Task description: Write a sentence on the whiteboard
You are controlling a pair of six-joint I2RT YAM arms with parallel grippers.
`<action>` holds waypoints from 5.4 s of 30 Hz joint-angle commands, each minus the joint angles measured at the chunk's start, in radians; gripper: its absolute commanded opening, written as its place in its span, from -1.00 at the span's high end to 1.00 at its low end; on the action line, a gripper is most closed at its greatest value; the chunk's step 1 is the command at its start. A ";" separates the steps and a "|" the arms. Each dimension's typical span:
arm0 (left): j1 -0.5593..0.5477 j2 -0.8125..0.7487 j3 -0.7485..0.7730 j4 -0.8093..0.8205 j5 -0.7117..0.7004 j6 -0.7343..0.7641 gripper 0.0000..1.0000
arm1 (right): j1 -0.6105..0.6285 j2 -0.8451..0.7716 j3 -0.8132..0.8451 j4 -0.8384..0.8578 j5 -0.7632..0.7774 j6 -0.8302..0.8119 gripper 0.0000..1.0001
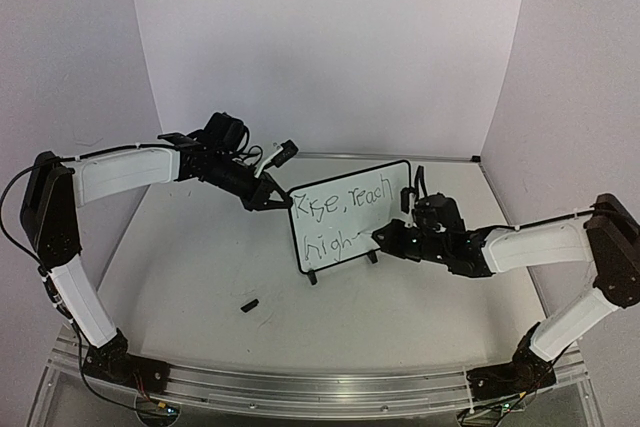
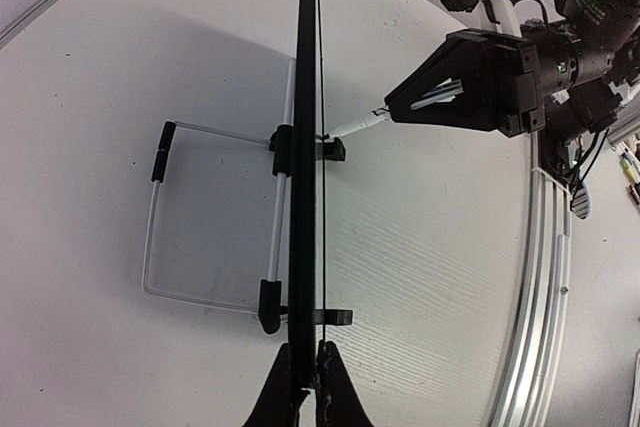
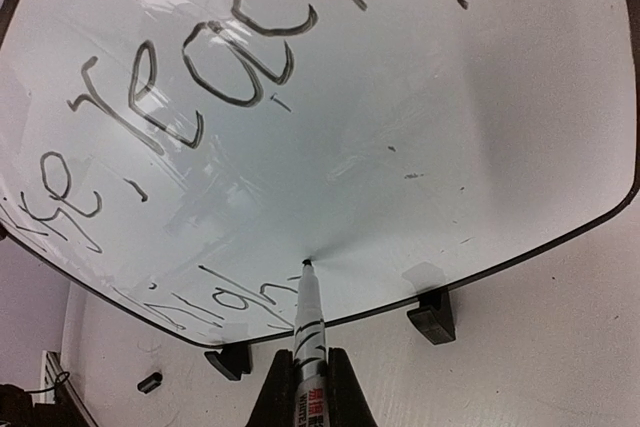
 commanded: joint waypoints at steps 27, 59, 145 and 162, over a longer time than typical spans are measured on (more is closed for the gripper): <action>-0.024 0.038 -0.019 -0.125 -0.054 0.040 1.00 | -0.007 0.048 0.005 0.005 -0.015 0.026 1.00; -0.025 0.039 -0.017 -0.126 -0.054 0.040 1.00 | -0.007 -0.083 -0.005 -0.025 0.006 -0.010 1.00; -0.031 0.039 -0.017 -0.129 -0.057 0.041 1.00 | -0.012 -0.049 0.010 -0.051 0.141 0.058 1.00; -0.031 0.038 -0.017 -0.129 -0.058 0.041 1.00 | -0.011 -0.132 -0.085 -0.049 0.118 0.052 1.00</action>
